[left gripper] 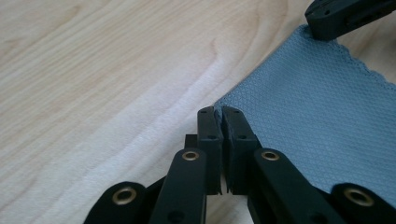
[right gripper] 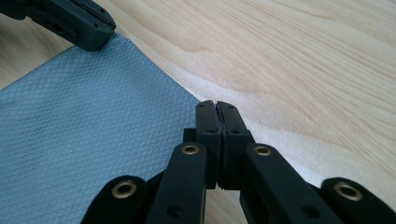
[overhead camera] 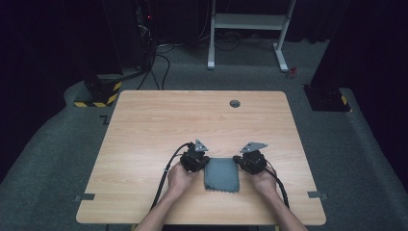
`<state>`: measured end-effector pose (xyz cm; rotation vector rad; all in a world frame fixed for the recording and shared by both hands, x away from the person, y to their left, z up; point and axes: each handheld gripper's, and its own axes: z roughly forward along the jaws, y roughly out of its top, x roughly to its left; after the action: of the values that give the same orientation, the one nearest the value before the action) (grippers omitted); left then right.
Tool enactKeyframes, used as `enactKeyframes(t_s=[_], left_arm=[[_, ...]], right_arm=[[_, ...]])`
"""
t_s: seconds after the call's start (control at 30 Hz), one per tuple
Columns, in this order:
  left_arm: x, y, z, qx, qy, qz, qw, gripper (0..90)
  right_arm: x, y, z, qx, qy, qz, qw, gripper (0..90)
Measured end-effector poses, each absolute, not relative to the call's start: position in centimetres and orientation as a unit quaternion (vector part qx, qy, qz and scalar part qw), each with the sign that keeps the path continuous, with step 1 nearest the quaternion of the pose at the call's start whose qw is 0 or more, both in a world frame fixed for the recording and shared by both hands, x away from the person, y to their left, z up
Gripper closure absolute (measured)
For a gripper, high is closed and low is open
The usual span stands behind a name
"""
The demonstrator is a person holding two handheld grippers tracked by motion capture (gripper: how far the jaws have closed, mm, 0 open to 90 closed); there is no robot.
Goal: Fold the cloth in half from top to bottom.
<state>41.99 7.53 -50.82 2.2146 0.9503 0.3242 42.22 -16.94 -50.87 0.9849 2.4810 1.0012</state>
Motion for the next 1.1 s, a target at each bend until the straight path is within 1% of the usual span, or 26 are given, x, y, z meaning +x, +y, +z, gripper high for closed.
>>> enactKeyframes(t_s=[0.27,0.43,0.6,0.73,0.97,1.03,1.07,1.1], left_arm=[[43.4,8.5,-50.5,0.849,0.375,0.14,0.345,86.7],[44.5,9.4,-50.8,0.834,0.395,0.136,0.362,86.6],[45.1,9.6,-51.4,0.826,0.406,0.145,0.364,86.7],[45.5,9.8,-51.6,0.816,0.418,0.14,0.375,86.5],[45.9,9.8,-52.0,0.812,0.418,0.152,0.378,86.2],[45.9,9.8,-51.9,0.813,0.419,0.151,0.374,85.3],[45.9,9.8,-51.8,0.812,0.425,0.15,0.371,83.3],[45.9,9.9,-51.7,0.811,0.427,0.151,0.369,79.1]], right_arm=[[43.4,-15.8,-50.5,0.35,0.857,0.349,0.143,89.1],[44.4,-15.1,-50.5,0.356,0.854,0.351,0.145,89.1],[45.1,-14.5,-50.5,0.359,0.854,0.345,0.148,89.0],[45.9,-14.3,-50.6,0.367,0.851,0.344,0.15,89.0],[46.9,-13.7,-51.1,0.377,0.851,0.331,0.156,89.0],[47.1,-13.6,-51.2,0.377,0.851,0.329,0.157,88.4],[47.1,-13.6,-51.2,0.377,0.851,0.328,0.158,87.8],[47.0,-13.6,-51.2,0.376,0.852,0.328,0.161,86.7]])
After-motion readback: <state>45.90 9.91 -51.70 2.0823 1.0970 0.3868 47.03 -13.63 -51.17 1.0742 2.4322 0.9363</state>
